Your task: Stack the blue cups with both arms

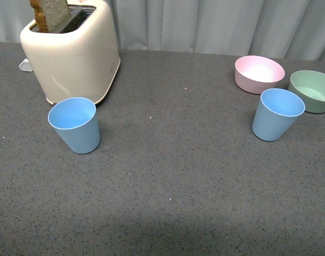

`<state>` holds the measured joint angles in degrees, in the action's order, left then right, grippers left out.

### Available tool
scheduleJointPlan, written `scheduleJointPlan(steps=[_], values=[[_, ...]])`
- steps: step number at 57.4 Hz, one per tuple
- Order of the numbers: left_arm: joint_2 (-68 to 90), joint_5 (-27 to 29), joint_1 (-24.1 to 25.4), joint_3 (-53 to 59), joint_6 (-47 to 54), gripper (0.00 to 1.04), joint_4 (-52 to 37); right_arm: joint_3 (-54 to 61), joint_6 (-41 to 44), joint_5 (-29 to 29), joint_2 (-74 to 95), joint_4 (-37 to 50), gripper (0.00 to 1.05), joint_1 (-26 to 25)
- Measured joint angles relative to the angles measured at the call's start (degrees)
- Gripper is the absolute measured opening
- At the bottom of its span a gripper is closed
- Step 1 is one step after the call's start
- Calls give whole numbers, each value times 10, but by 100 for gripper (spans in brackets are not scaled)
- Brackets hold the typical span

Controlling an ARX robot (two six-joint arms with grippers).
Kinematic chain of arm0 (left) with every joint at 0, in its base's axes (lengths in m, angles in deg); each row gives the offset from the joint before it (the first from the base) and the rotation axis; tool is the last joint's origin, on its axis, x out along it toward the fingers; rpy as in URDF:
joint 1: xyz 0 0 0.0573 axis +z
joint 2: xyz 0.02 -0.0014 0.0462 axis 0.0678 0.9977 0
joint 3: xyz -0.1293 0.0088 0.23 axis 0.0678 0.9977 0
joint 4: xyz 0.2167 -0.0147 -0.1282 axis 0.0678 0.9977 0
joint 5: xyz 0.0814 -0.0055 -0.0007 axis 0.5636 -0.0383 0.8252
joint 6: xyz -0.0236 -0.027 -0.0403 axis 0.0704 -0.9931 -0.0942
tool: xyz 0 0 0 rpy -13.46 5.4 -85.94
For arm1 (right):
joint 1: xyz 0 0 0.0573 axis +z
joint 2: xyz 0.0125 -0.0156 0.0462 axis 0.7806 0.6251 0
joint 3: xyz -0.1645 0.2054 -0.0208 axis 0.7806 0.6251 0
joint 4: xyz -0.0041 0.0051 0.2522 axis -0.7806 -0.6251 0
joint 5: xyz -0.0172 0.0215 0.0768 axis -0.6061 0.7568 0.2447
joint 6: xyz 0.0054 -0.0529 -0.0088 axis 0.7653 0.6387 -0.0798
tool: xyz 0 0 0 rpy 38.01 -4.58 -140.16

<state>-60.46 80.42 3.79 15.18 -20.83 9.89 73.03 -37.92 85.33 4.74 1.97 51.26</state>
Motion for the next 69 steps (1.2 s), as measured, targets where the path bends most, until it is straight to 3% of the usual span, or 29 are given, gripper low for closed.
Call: scheduleJointPlan(steps=[67,68,69], values=[[0,1,0,0,0,98,0,0,0,0,0,0,95,0],[2,5,-2,-1,-1,98,2,0,0,0,0,0,95,0],[17,63,-17,-11,-17,98,32,0,0,0,0,0,95,0]])
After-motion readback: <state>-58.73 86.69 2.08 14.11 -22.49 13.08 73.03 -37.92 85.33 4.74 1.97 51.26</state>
